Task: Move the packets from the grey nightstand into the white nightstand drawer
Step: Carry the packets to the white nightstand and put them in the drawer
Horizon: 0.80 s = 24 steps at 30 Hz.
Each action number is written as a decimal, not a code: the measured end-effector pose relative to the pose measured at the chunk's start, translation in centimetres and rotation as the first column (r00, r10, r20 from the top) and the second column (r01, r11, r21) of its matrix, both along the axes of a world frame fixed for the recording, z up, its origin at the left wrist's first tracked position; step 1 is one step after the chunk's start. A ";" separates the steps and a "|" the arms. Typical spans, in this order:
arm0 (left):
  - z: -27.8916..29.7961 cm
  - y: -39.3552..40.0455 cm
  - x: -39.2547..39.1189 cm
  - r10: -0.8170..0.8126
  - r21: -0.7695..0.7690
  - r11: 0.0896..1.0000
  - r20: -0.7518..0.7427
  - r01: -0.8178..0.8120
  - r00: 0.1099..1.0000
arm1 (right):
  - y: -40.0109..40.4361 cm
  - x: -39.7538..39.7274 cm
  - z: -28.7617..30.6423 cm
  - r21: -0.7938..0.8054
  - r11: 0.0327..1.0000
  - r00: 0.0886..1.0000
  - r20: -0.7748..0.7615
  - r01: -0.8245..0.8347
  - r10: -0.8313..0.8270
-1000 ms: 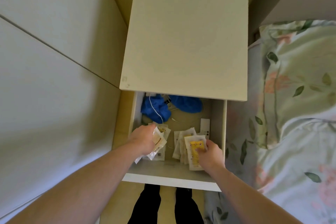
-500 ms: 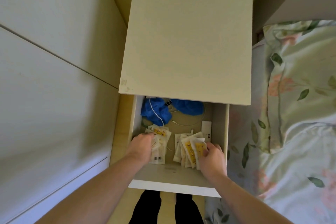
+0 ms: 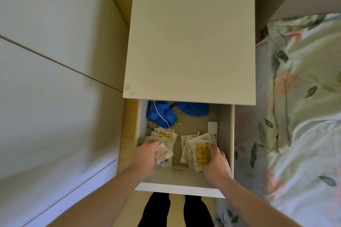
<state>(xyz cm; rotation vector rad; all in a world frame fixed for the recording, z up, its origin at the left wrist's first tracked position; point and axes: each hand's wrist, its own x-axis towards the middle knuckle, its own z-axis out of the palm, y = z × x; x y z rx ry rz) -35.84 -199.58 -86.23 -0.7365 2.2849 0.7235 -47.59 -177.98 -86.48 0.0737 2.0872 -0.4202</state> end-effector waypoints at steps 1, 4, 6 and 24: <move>-0.1 -0.2 -0.4 -0.040 -0.003 0.999 0.017 0.040 0.999 | 0.2 0.0 0.0 -0.010 1.000 1.000 -0.004 -0.009 0.009; -0.9 -0.5 -1.3 -0.132 -0.050 0.990 0.052 0.134 0.990 | 0.8 0.0 -0.3 -0.026 0.999 0.999 -0.024 -0.030 0.029; -1.4 -0.7 -1.8 -0.208 -0.087 0.972 0.098 0.217 0.973 | 1.2 0.1 -0.5 -0.020 0.999 0.998 -0.036 -0.051 0.050; 2.1 -1.0 -2.2 -0.163 -0.053 0.986 -0.050 0.160 0.985 | 3.1 0.1 2.4 -0.143 0.989 0.999 -0.024 -0.037 0.034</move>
